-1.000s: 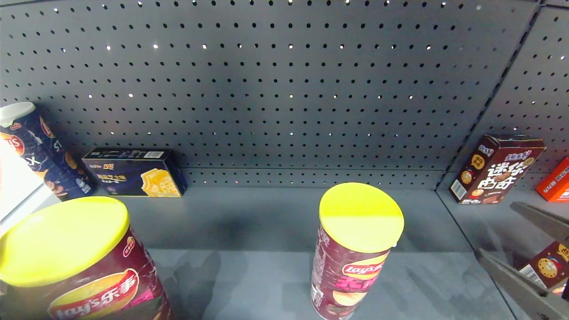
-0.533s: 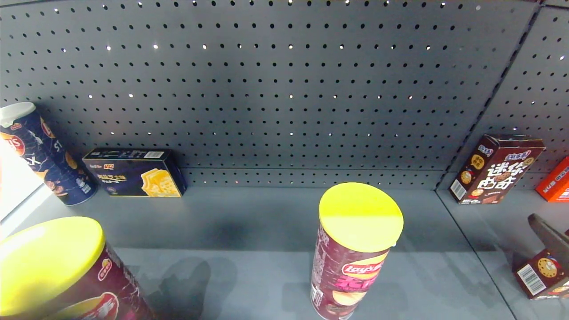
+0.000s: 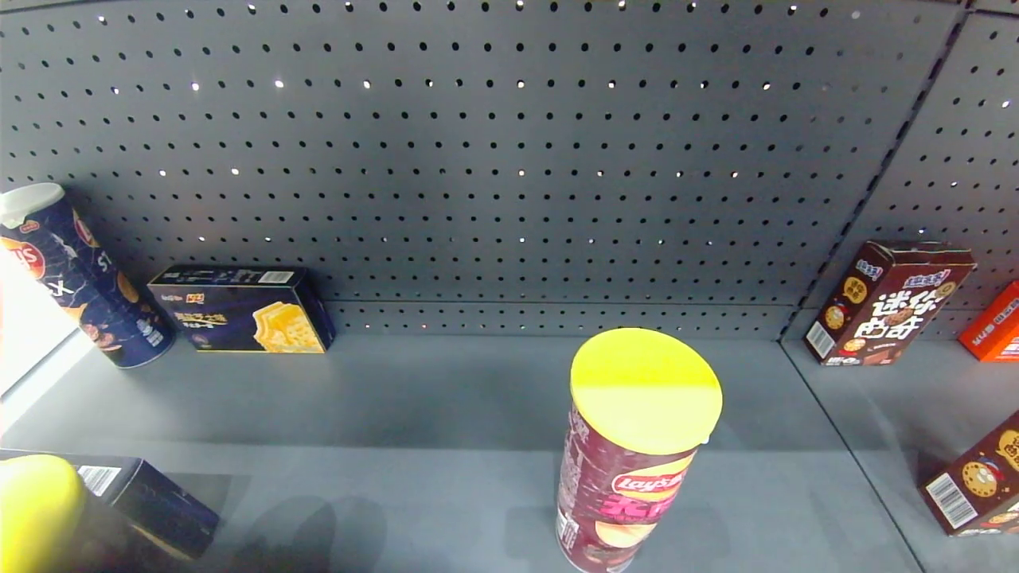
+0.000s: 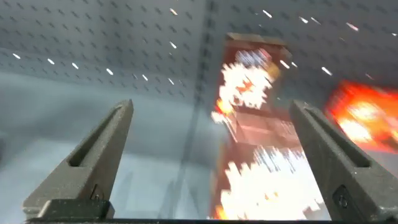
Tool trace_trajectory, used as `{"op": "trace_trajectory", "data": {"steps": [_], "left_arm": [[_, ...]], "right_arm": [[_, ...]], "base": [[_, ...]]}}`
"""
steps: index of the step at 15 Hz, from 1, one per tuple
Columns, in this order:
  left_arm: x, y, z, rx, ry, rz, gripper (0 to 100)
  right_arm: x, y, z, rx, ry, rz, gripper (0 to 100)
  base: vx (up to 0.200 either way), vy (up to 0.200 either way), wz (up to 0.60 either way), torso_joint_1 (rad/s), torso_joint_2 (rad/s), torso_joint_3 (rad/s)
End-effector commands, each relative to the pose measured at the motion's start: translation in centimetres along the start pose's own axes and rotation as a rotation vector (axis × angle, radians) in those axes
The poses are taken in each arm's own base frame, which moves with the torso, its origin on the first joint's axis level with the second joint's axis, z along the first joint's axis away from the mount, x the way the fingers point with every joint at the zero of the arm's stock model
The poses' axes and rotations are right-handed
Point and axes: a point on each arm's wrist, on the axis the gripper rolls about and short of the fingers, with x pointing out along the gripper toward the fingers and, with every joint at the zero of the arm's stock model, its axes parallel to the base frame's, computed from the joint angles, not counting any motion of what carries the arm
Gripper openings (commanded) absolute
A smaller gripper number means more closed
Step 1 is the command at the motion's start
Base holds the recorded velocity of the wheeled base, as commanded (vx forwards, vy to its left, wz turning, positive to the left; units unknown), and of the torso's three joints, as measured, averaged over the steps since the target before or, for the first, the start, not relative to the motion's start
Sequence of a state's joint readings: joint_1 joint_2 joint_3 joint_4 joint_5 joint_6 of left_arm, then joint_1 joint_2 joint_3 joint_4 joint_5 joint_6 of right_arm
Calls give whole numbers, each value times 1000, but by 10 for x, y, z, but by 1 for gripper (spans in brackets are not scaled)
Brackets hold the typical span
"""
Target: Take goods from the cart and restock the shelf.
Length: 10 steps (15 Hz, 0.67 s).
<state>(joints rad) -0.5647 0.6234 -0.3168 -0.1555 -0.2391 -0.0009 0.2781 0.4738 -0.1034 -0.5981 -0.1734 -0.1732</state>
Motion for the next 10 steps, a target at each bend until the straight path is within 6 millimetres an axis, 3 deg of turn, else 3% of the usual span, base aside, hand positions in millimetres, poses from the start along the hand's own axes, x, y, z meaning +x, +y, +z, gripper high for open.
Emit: {"op": "trace_trajectory", "data": {"steps": [1,3,5,7,10], "left_arm": [[-5,-1,0,4,-26,0,0],[-5,-1,0,4,-26,-2,0],[-5,-1,0,5,-27,-3,0],[-5,-1,1,5,-27,-5,0],[-5,-1,0,6,-24,-8,0]], "right_arm": [[-44,-6,-7,-2,-67,-105,100],[-57,-6,-13,4,-42,-160,100],[-55,-5,-22,18,-10,-162,100],[-52,-1,-47,36,26,-149,100],[-52,1,-51,55,58,-90,100]], "base": [[0,0,0,0,0,0],[0,0,0,0,0,0],[0,0,0,0,0,0],[0,0,0,0,0,0],[0,0,0,0,0,0]]}}
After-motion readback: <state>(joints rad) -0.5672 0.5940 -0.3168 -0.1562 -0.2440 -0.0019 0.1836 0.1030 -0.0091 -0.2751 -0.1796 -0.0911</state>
